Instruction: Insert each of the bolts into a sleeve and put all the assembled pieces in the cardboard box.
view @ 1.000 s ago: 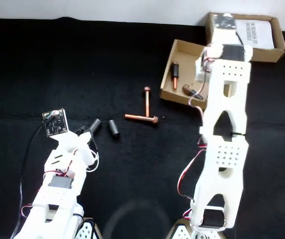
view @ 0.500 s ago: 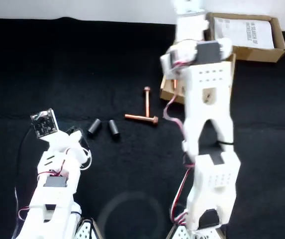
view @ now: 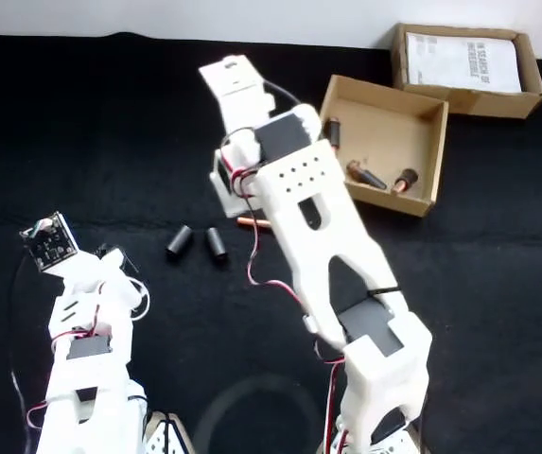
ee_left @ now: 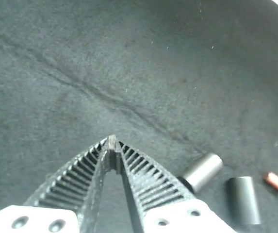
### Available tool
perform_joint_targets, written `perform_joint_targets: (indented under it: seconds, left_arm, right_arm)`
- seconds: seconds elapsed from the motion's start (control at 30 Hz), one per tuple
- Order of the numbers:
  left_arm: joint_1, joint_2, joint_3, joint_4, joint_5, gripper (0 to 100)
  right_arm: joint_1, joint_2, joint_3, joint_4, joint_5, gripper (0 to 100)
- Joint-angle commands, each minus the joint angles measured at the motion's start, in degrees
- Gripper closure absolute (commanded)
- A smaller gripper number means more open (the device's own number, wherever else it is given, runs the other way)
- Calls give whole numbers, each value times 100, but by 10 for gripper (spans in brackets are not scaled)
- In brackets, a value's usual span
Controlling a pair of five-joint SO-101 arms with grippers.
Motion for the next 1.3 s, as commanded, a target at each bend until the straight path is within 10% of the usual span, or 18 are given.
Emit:
perform_joint_targets:
  seconds: [0.0,1.27]
  left_arm:
    - [-92,-57,66,158,-396,991]
    - [-84,-57,66,158,-440,991]
  right_arm:
    - [-198,-382,163,-382,-255,858]
    - [-681,646,3090,-3785,88,859]
